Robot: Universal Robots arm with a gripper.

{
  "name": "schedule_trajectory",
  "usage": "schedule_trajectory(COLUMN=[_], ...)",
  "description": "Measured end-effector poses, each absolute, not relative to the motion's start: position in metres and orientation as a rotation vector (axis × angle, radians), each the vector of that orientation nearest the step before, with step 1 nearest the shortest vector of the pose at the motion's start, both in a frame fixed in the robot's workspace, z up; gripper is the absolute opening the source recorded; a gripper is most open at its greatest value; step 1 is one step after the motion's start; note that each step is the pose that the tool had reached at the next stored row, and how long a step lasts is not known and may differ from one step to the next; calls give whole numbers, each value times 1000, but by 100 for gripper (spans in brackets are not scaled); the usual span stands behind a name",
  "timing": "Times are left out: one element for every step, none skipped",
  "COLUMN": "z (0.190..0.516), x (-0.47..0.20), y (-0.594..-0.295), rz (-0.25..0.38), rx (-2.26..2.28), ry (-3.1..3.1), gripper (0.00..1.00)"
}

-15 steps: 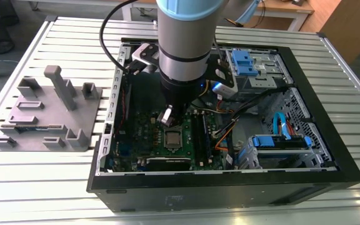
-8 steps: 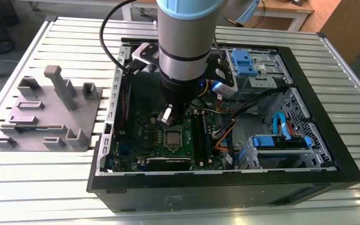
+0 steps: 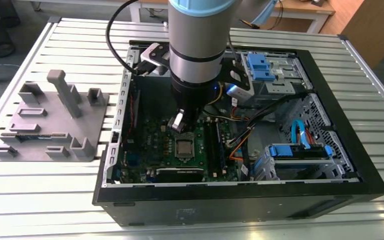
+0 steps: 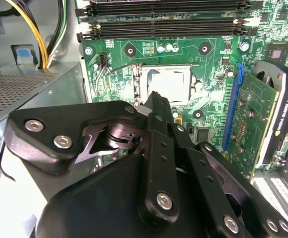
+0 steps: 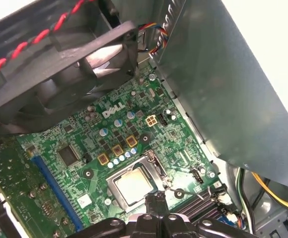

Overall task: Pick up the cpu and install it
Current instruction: 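Install the first cpu locking lever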

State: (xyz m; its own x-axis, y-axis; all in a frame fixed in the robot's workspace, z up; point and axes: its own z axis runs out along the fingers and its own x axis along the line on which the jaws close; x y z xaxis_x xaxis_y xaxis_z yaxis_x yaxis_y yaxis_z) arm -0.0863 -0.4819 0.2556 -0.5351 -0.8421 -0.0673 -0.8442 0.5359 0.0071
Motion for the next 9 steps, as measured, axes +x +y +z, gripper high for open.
schedule_trajectory(z=[257,259,261,262,263,264,264,264,264], x=[-86,-86,-86,-86,-86,-86,-86,-86,-86], y=[-482,-482,-482,-482,-482,-482,-481,-481,-480], rz=[60,60,60,60,60,60,60,60,60], rx=[-1486,-1486,-1486,-1486,-1486,-1486,-1486,-1486,-1486], ry=[2704,2704,2704,2704,2704,2704,2704,2704,2704], gripper=[11,11,11,11,11,11,11,11,11])
